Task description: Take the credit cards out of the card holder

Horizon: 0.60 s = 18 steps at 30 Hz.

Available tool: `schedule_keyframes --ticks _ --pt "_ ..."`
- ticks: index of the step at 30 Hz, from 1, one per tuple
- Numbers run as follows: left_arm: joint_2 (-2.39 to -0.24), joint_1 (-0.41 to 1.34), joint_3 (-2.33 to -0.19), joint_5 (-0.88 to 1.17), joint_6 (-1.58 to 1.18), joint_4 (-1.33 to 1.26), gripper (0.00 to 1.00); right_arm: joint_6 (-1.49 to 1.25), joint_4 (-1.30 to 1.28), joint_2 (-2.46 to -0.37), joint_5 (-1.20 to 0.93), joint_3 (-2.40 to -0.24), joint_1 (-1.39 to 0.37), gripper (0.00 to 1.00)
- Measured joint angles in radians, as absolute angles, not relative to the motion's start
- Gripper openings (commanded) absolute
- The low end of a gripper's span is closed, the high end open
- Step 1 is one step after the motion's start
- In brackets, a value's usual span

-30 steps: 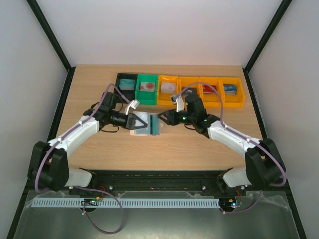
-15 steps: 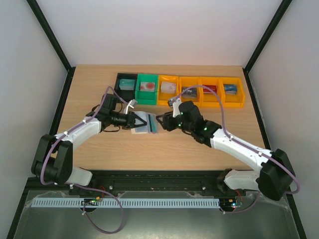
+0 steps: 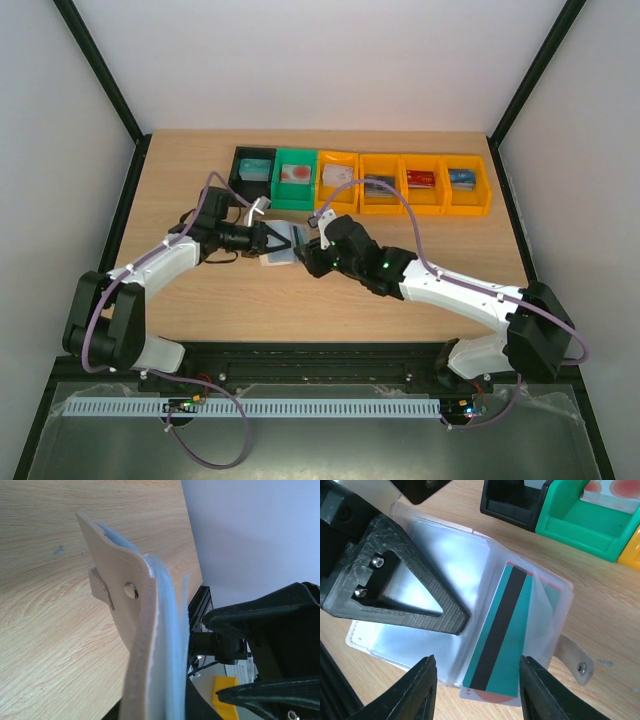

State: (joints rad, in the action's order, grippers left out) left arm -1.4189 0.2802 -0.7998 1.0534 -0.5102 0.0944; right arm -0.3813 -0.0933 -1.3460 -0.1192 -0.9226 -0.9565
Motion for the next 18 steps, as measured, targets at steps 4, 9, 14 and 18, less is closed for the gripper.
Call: schedule_keyframes --ticks 4,9,14,18 --pt "-1.414 0.277 -0.800 1.063 -0.525 0.084 0.02 -0.363 -0.096 -1.346 -0.118 -0.923 -0.956 0.59" --pt "-1.404 0.257 -0.818 1.101 -0.524 0.086 0.02 -0.242 -0.079 -1.264 -0.111 -0.859 -0.956 0.73" --pt "-1.374 0.247 -0.930 1.144 -0.431 0.185 0.02 0.002 0.066 -1.028 -0.057 -0.698 -0.958 0.82" --pt "-1.338 0.240 -1.018 1.206 -0.375 0.249 0.02 0.278 0.244 -0.907 -0.044 -0.579 -0.992 0.86"
